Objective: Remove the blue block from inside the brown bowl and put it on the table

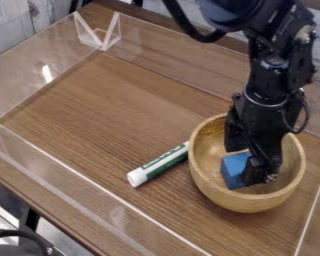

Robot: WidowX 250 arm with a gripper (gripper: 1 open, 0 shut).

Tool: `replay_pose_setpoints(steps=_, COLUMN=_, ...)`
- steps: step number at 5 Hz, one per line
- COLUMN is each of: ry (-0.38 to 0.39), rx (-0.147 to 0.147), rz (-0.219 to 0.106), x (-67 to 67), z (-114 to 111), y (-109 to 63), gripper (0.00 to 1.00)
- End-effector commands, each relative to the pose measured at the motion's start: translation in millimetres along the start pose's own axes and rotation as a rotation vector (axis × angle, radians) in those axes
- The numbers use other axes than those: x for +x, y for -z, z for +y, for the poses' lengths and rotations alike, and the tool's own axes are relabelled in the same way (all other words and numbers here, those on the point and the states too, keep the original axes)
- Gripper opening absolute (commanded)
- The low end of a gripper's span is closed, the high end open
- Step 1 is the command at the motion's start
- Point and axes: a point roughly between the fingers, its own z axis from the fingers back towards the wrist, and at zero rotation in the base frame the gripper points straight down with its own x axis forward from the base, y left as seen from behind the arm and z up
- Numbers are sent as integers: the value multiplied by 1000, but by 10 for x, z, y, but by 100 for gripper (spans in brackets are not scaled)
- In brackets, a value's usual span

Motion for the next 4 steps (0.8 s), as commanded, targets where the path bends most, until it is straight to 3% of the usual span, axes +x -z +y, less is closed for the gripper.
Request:
replay_pose_setpoints(steps=1, ry=7, rx=23, rz=-59, x=71, z=15, y=-115, gripper=0)
replay_pose_setpoints(steps=4, ry=-2, rx=24, rz=-51, x=49, z=39, y=-171, gripper=0)
